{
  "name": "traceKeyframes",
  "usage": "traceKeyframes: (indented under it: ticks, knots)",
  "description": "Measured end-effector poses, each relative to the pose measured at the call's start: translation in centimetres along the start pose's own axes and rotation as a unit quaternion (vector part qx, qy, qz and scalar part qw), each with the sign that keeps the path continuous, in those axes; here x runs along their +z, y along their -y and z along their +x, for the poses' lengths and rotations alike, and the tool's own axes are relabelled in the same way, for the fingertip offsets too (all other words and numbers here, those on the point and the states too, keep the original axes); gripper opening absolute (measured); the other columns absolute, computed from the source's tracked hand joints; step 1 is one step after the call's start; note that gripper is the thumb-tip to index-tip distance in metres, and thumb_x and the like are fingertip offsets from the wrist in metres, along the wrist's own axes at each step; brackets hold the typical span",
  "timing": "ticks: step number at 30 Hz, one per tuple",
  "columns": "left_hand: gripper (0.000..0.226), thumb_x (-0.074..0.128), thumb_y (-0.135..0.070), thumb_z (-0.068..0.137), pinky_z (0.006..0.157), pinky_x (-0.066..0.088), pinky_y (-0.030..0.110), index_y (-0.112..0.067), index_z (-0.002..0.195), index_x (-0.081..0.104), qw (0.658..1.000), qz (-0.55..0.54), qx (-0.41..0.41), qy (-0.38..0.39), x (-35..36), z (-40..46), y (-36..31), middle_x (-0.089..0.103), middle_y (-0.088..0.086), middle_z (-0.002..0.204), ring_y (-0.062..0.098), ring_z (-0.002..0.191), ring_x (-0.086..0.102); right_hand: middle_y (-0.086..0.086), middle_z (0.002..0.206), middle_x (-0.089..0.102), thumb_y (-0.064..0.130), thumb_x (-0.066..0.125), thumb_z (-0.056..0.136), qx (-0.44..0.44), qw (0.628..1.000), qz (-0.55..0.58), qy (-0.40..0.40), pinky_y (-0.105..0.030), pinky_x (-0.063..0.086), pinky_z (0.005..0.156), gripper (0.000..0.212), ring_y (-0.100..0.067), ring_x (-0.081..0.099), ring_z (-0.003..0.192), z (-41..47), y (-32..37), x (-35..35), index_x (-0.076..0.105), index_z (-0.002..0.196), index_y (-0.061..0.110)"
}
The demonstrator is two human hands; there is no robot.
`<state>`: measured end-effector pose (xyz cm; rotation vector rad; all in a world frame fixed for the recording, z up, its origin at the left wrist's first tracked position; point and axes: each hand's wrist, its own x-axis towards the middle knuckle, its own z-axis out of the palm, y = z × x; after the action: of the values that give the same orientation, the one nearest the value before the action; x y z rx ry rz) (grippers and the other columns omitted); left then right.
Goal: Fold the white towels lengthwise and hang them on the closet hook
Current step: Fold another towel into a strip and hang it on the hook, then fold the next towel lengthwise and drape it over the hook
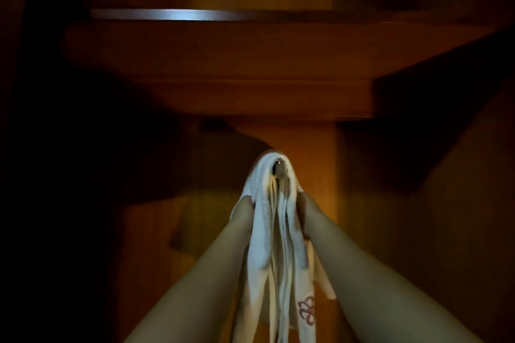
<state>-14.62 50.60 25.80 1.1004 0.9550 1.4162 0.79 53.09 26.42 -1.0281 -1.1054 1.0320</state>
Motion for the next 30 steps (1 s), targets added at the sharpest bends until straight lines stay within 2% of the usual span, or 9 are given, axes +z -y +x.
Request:
traceKeyframes:
  ticks: [4, 7, 10, 12, 17, 21, 25, 27, 30]
  knots:
    - [0.037, 0.044, -0.028, 0.101, 0.08, 0.057, 0.045, 0.0, 0.103, 0.068, 0.997, 0.014, -0.071, 0.002, -1.6, -1.8, 1.4, 0.073, 0.021, 0.096, 0.034, 0.087, 0.07, -0.015, 0.074, 0.075, 0.04, 0.047, 0.099, 0.104, 0.994, -0.007, -0.011, -0.044, 0.056, 0.086, 0.043, -0.033, 0.069, 0.086, -1.6, -0.6, -1.1, 0.072, 0.098, 0.005]
    - [0.036, 0.048, -0.027, 0.1, 0.097, 0.049, 0.053, 0.003, 0.114, 0.063, 0.986, 0.059, -0.152, -0.033, -3.9, -3.7, 3.5, 0.069, 0.025, 0.109, 0.039, 0.102, 0.065, -0.011, 0.06, 0.071, 0.036, 0.045, 0.096, 0.152, 0.98, -0.122, -0.042, -0.038, 0.058, 0.065, 0.04, -0.028, 0.072, 0.069, -3.5, -2.7, -3.1, 0.069, 0.087, 0.006]
    - [0.041, 0.052, -0.037, 0.101, 0.085, 0.055, 0.05, 0.0, 0.115, 0.063, 0.983, 0.053, -0.175, -0.025, -5.8, -5.4, 6.0, 0.071, 0.024, 0.106, 0.037, 0.099, 0.067, -0.005, 0.039, 0.054, 0.024, 0.048, 0.094, 0.161, 0.961, -0.216, -0.065, -0.021, 0.046, 0.042, 0.03, -0.017, 0.05, 0.031, -5.7, -4.4, -4.4, 0.057, 0.071, 0.008]
    - [0.037, 0.053, -0.035, 0.101, 0.087, 0.054, 0.05, 0.001, 0.101, 0.064, 0.982, 0.073, -0.173, -0.015, -7.2, -7.2, 6.6, 0.071, 0.022, 0.1, 0.035, 0.097, 0.067, -0.006, 0.038, 0.051, 0.018, 0.048, 0.094, 0.155, 0.955, -0.243, -0.076, -0.016, 0.04, 0.04, 0.03, -0.016, 0.044, 0.027, -7.5, -4.6, -5.1, 0.055, 0.067, 0.006]
    - [0.04, 0.037, -0.024, 0.109, 0.104, 0.043, 0.046, 0.002, 0.135, 0.052, 0.975, 0.188, -0.114, -0.025, -10.6, -11.7, 6.3, 0.058, 0.026, 0.132, 0.038, 0.123, 0.055, -0.008, 0.062, 0.063, 0.023, 0.041, 0.099, 0.126, 0.923, -0.343, -0.121, -0.024, 0.034, 0.055, 0.038, -0.022, 0.054, 0.054, -13.1, -3.7, -6.9, 0.062, 0.072, 0.006]
    - [0.045, 0.038, -0.032, 0.109, 0.11, 0.038, 0.038, -0.002, 0.14, 0.052, 0.952, 0.299, -0.064, 0.03, -13.2, -17.3, 6.8, 0.052, 0.02, 0.143, 0.035, 0.131, 0.05, -0.003, 0.068, 0.067, 0.026, 0.041, 0.096, 0.105, 0.885, -0.444, -0.096, -0.024, 0.038, 0.057, 0.036, -0.019, 0.057, 0.058, -20.5, -4.3, -7.3, 0.069, 0.078, 0.012]
    - [0.054, 0.038, -0.042, 0.107, 0.112, 0.033, 0.036, -0.008, 0.148, 0.043, 0.877, 0.471, -0.048, 0.088, -14.4, -24.2, 9.2, 0.04, 0.016, 0.155, 0.031, 0.142, 0.039, -0.001, 0.075, 0.066, 0.032, 0.042, 0.103, 0.108, 0.842, -0.527, -0.047, -0.025, 0.043, 0.055, 0.04, -0.017, 0.061, 0.065, -28.9, -8.0, -7.1, 0.068, 0.077, 0.014]
    - [0.054, 0.041, -0.042, 0.106, 0.111, 0.033, 0.034, -0.008, 0.149, 0.043, 0.848, 0.511, -0.038, 0.131, -14.9, -27.3, 11.1, 0.04, 0.014, 0.156, 0.029, 0.142, 0.039, -0.001, 0.083, 0.067, 0.037, 0.043, 0.104, 0.107, 0.822, -0.558, -0.035, -0.026, 0.045, 0.06, 0.039, -0.015, 0.063, 0.073, -33.6, -10.8, -7.7, 0.072, 0.094, 0.013]
    - [0.053, 0.042, -0.04, 0.106, 0.11, 0.033, 0.033, -0.011, 0.15, 0.042, 0.817, 0.539, -0.044, 0.202, -15.6, -31.5, 15.2, 0.041, 0.011, 0.156, 0.028, 0.142, 0.039, -0.006, 0.13, 0.064, 0.045, 0.043, 0.104, 0.106, 0.806, -0.582, -0.024, -0.035, 0.048, 0.093, 0.046, -0.022, 0.062, 0.115, -40.8, -15.8, -9.7, 0.06, 0.135, 0.014]
